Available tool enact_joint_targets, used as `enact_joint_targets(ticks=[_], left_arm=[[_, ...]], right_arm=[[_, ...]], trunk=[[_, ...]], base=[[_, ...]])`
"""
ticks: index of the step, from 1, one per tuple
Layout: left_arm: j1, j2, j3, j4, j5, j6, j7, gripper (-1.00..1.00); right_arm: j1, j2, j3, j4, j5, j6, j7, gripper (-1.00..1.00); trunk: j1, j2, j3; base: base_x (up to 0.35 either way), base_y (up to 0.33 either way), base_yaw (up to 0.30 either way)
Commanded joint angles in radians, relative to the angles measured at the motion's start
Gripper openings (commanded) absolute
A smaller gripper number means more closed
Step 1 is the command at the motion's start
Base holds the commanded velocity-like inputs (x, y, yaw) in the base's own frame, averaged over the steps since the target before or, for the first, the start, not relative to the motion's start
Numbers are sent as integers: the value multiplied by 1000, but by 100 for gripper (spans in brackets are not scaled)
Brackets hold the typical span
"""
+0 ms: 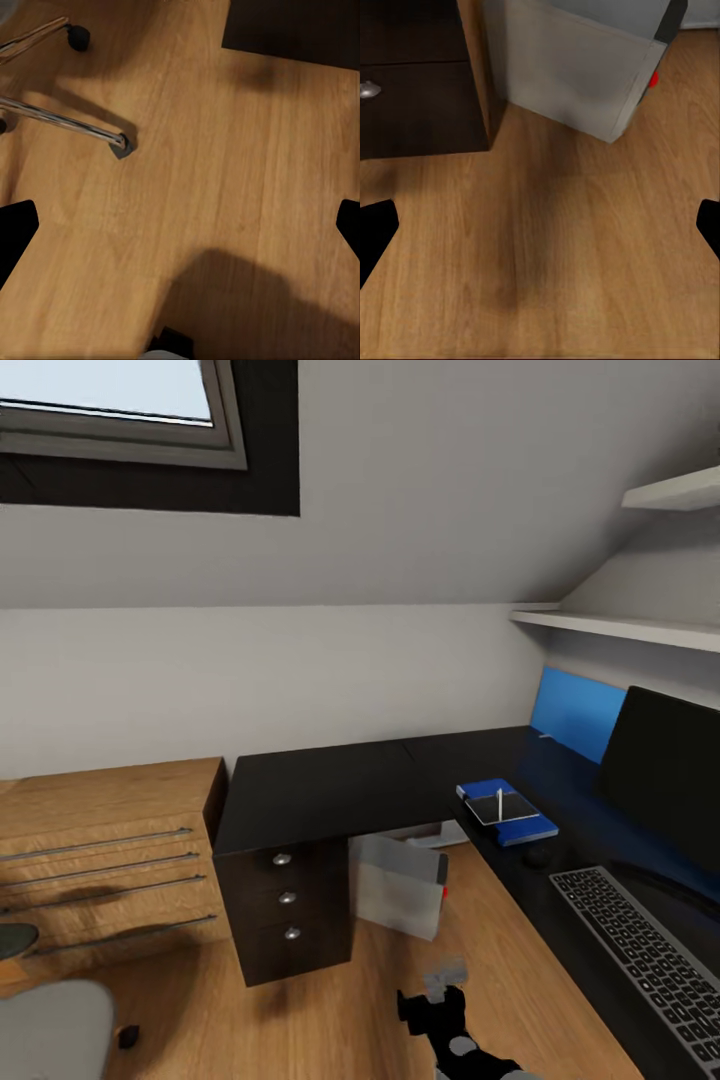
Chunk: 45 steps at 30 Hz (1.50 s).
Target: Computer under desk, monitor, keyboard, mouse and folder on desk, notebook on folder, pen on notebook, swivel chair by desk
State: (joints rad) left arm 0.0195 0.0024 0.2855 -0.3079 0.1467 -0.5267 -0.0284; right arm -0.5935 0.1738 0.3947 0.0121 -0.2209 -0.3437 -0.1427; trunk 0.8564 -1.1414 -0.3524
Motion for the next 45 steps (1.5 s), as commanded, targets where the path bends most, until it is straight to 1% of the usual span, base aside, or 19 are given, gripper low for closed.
enact_joint_targets(ticks=[1, 2, 3, 5, 10, 15, 19, 23, 24, 27, 32, 39, 45], left_arm=[[0, 0, -3, -1, 10, -4, -3, 100], [0, -1, -3, -2, 10, -9, -3, 100], [0, -1, -3, -4, 10, -21, -3, 100], [0, -2, -3, -8, 10, -36, -3, 100], [0, -4, -4, -38, 9, -59, 0, 100], [0, -6, -5, -94, 9, -52, 7, 100], [0, -9, -5, -134, 10, -5, 9, 100], [0, -11, -5, -161, 11, 75, 9, 100], [0, -10, -4, -169, 12, 112, 9, 100], [0, -9, -4, -174, 18, 147, 9, 100], [0, -7, -3, -175, 41, 171, 3, 100], [0, -6, -2, -159, 60, 176, -4, 100], [0, -5, -2, -146, 62, 174, -4, 100]], right_arm=[[13, 1, 9, 3, -9, -23, -3, 100], [25, -1, 9, 4, -9, -39, -3, 100], [44, -12, 9, 5, -9, -62, -3, 100], [61, -22, 9, 7, -9, -77, -3, 100], [120, -45, 9, 9, -10, -96, -3, 100], [174, -73, 9, 9, -11, -104, -3, 100], [186, -91, 8, 7, -14, -107, -3, 100], [191, -106, 7, 6, -16, -109, -3, 100], [193, -109, 7, 6, -17, -114, -3, 100], [194, -112, 7, 7, -18, -133, -3, 100], [195, -115, 6, 9, -18, -188, -4, 100], [197, -113, 6, 10, -23, -233, -6, 100], [199, -109, 6, 11, -24, -240, -8, 100]], trunk=[[0, -1, -1], [0, -1, -1], [0, -1, -1], [0, -1, -1], [0, -1, -1], [0, -1, -1], [0, -1, -1], [0, -1, -1], [0, -1, -1], [0, -1, -1], [0, -1, -1], [0, -1, -1], [0, -1, 3]], base=[[-58, -3, 0], [-46, -3, 0], [-30, -2, 0], [-21, -1, 0], [-10, -1, 0], [-3, 0, 0], [-1, 0, 0], [0, 0, 0], [0, 0, 0], [0, 0, 0], [0, 0, 0], [0, 0, 2], [0, 0, 72]])
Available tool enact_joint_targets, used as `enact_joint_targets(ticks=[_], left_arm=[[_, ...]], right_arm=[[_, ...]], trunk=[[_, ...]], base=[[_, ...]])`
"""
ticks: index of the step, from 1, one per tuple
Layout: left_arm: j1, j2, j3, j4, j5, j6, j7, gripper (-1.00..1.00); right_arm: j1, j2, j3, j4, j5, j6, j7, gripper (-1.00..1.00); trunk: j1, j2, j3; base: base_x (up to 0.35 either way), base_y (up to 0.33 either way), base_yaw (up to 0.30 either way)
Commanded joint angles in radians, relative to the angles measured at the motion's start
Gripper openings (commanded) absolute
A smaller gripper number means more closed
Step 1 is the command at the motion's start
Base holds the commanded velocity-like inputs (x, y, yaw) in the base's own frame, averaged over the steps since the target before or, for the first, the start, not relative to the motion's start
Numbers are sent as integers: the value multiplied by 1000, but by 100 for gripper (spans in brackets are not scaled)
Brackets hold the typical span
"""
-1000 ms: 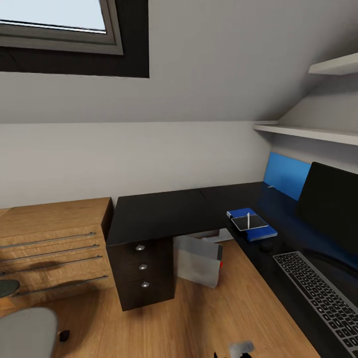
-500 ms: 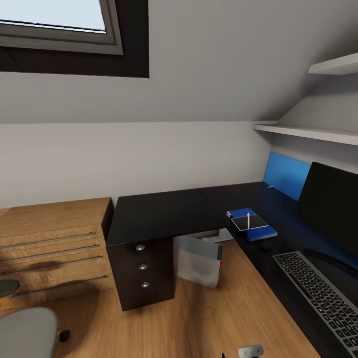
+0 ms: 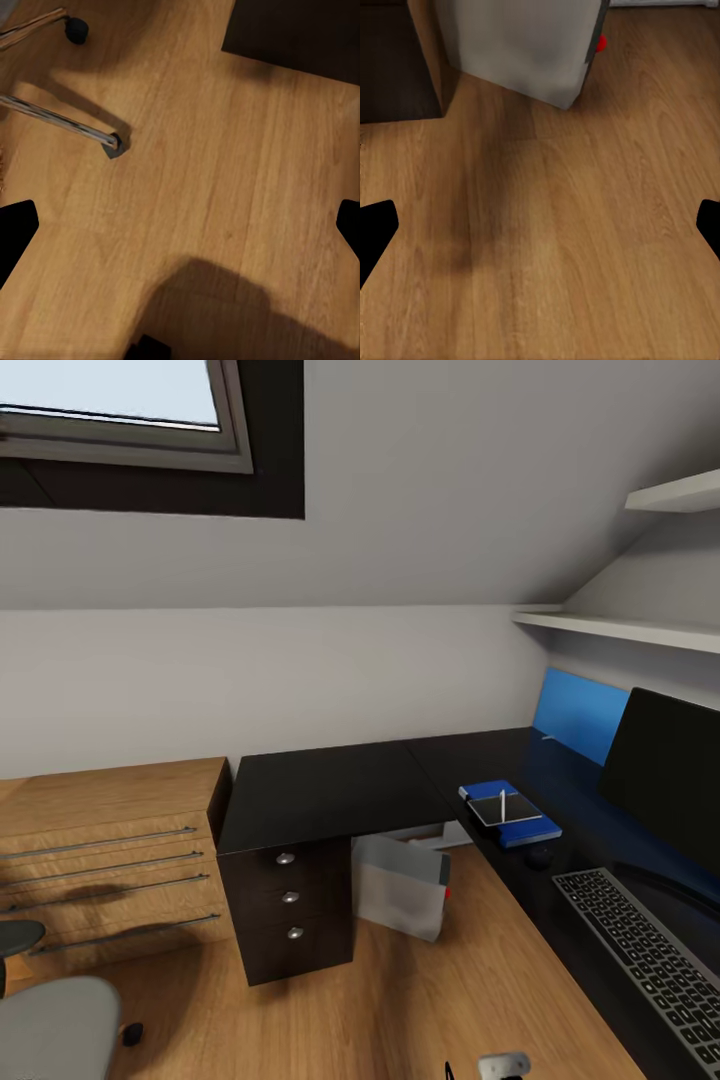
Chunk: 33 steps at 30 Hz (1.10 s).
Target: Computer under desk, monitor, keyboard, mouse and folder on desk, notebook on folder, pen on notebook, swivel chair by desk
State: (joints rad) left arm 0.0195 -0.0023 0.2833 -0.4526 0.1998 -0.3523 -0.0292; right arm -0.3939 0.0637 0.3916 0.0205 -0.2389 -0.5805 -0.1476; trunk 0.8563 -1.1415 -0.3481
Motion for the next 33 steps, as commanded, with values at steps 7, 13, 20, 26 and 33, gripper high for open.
enact_joint_targets(ticks=[7, 13, 20, 26, 33], left_arm=[[0, 1, 0, 3, 8, -2, -3, 100], [0, 1, -1, 14, 8, -2, -3, 100], [0, 0, -1, 19, 8, -2, -3, 100], [0, -1, -3, 21, 8, -1, -3, 100], [0, -1, -4, 21, 7, -1, -4, 100]], right_arm=[[0, 1, 9, 2, -6, -7, -4, 100], [0, 2, 9, 3, -21, -28, -5, 100], [0, 5, 9, 2, -89, -59, -5, 100], [0, 3, 8, 1, -131, -81, -4, 100], [0, 0, 7, 1, -141, -92, -7, 100]], trunk=[[0, -1, 8], [0, -1, 17], [0, -1, 28], [0, -1, 38], [0, -1, 48]], base=[[0, 0, 106], [0, 0, 41], [0, 0, 8], [0, 0, 1], [0, 0, 85]])
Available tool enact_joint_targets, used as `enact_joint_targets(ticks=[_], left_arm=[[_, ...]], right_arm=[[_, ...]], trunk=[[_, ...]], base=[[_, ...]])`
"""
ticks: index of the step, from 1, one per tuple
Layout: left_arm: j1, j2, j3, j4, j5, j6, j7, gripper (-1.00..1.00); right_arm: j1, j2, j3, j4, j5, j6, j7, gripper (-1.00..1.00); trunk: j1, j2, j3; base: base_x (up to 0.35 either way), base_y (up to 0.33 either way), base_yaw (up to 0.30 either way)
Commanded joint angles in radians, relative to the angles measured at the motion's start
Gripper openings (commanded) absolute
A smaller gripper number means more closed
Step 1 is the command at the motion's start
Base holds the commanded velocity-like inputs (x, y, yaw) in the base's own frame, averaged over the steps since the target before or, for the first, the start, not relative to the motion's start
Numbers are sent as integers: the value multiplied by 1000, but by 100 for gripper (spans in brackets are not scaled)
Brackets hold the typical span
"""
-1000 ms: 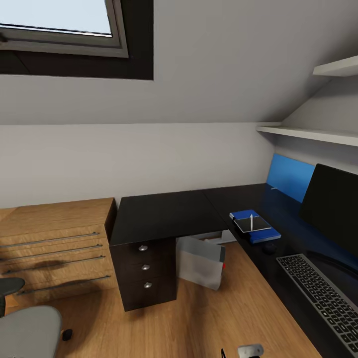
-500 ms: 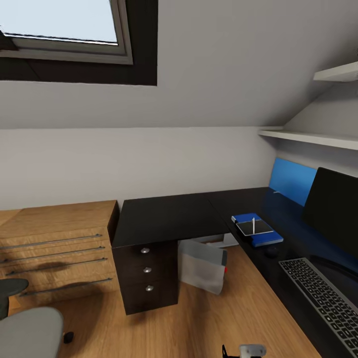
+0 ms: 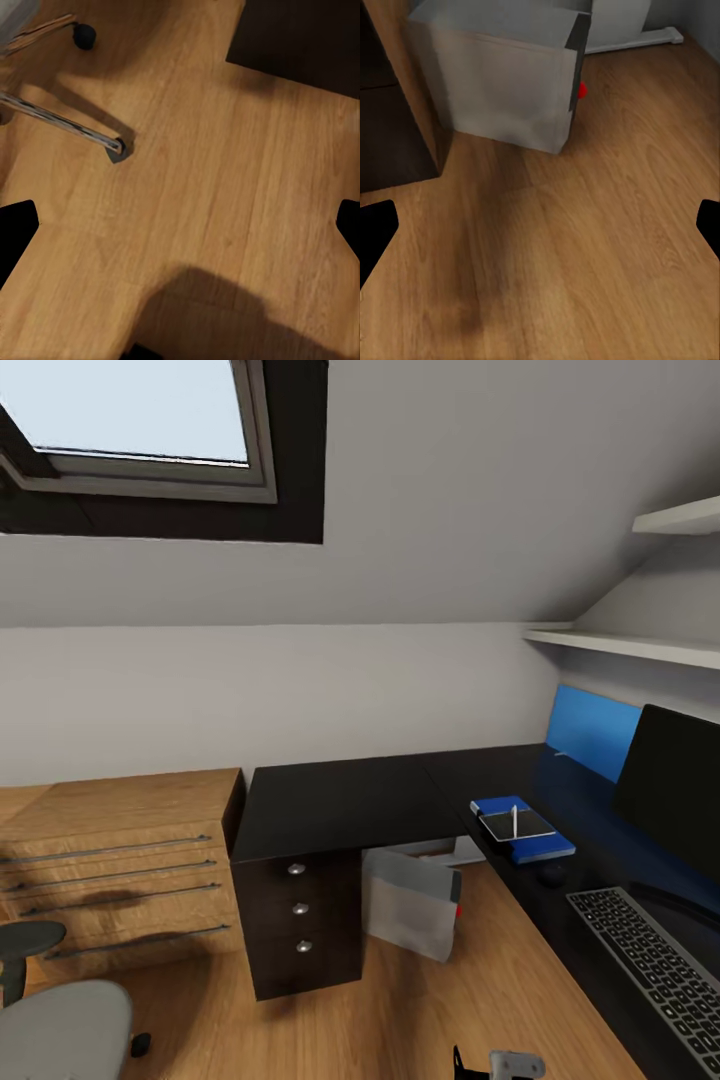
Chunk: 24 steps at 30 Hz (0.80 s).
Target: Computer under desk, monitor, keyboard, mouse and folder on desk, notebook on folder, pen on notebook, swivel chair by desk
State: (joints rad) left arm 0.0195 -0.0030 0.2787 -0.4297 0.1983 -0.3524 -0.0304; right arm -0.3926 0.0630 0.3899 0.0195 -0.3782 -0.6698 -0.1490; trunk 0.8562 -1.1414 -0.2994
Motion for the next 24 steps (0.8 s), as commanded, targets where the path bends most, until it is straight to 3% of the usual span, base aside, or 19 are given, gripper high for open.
enact_joint_targets(ticks=[1, 14, 24], left_arm=[[0, 0, 1, -1, 9, 0, -3, 100], [0, 0, 0, 12, 8, -1, -3, 100], [0, -3, -3, 38, 7, -1, -3, 100]], right_arm=[[-1, 0, 9, 2, -2, -3, -6, 100], [8, -11, 8, 3, -1, 2, -95, 100], [38, -56, 10, 3, -2, 4, -97, 100]], trunk=[[0, -1, 0], [0, -1, 3], [0, -1, 3]], base=[[0, 0, 197], [-2, -4, 263], [-102, -202, 220]])
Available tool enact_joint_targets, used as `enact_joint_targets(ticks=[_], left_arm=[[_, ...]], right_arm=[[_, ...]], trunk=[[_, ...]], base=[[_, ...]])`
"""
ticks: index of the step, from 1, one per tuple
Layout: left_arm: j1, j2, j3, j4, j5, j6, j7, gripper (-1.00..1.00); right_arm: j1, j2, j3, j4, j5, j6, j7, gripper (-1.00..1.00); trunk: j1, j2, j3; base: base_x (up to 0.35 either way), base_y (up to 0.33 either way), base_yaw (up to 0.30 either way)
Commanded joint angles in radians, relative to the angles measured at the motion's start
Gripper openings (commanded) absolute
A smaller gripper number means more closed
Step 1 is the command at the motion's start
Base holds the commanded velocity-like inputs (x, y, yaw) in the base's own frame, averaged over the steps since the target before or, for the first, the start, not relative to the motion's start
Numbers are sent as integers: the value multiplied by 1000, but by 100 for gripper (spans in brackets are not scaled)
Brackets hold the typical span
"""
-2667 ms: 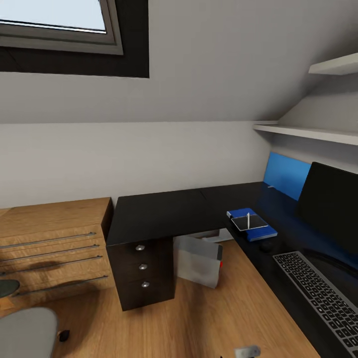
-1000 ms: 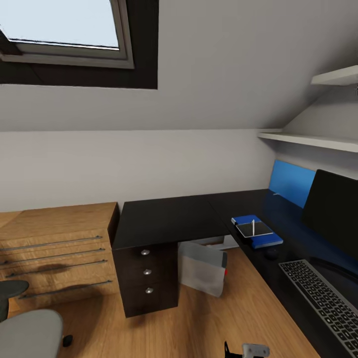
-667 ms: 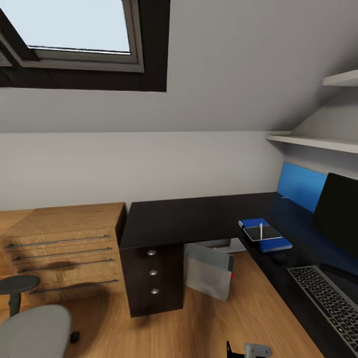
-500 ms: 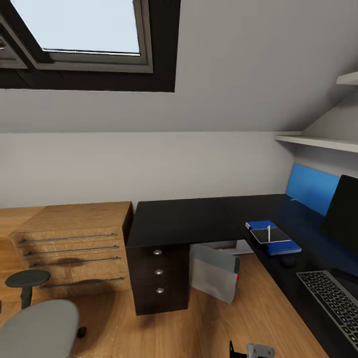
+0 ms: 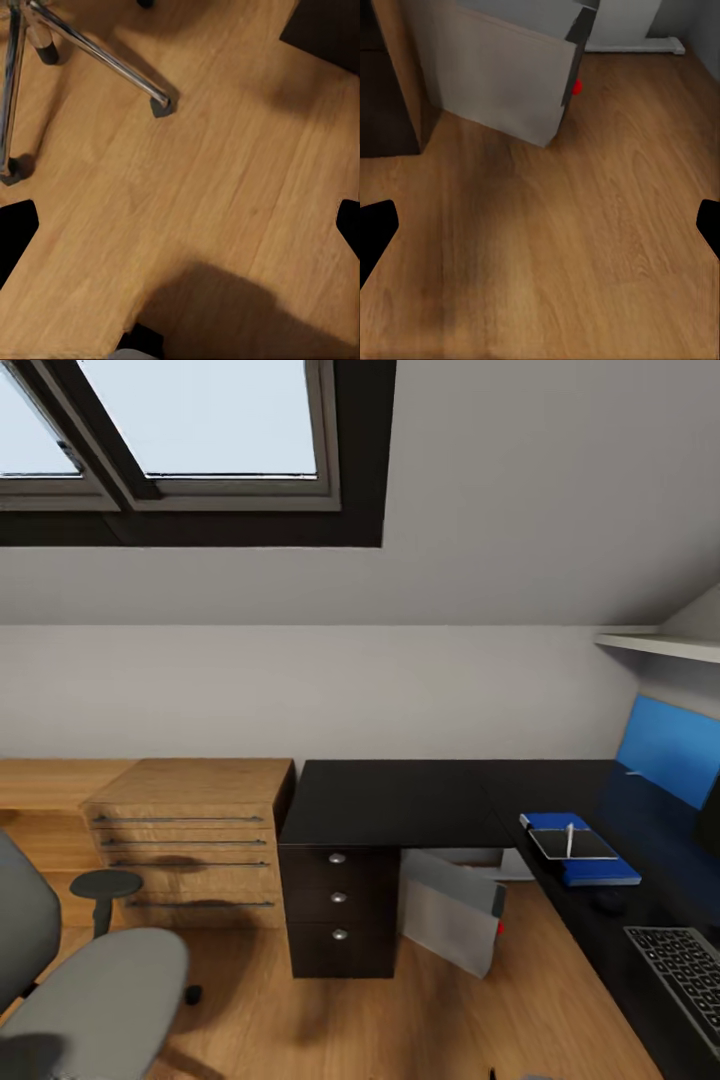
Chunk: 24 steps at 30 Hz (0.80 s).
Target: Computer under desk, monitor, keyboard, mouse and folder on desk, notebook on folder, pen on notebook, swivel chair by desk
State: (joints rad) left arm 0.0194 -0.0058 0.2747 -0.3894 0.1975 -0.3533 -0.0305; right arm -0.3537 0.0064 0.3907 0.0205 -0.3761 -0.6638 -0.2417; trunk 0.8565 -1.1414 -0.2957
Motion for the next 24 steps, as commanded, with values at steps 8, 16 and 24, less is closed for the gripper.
enact_joint_targets(ticks=[8, 16, 24], left_arm=[[1, -1, 0, 0, 8, 0, -3, 100], [1, 0, -3, 1, 8, 0, -7, 100], [1, 4, -8, 1, 8, -1, -24, 100]], right_arm=[[1, 14, 9, 0, -6, -2, 0, 100], [4, 32, 9, 2, -2, -4, 2, 100], [48, 19, 9, 2, 3, -12, 4, 100]], trunk=[[0, -1, -1], [0, -1, -1], [0, -1, -1]], base=[[-132, -265, 76], [-74, -153, 240], [-9, -20, 231]])
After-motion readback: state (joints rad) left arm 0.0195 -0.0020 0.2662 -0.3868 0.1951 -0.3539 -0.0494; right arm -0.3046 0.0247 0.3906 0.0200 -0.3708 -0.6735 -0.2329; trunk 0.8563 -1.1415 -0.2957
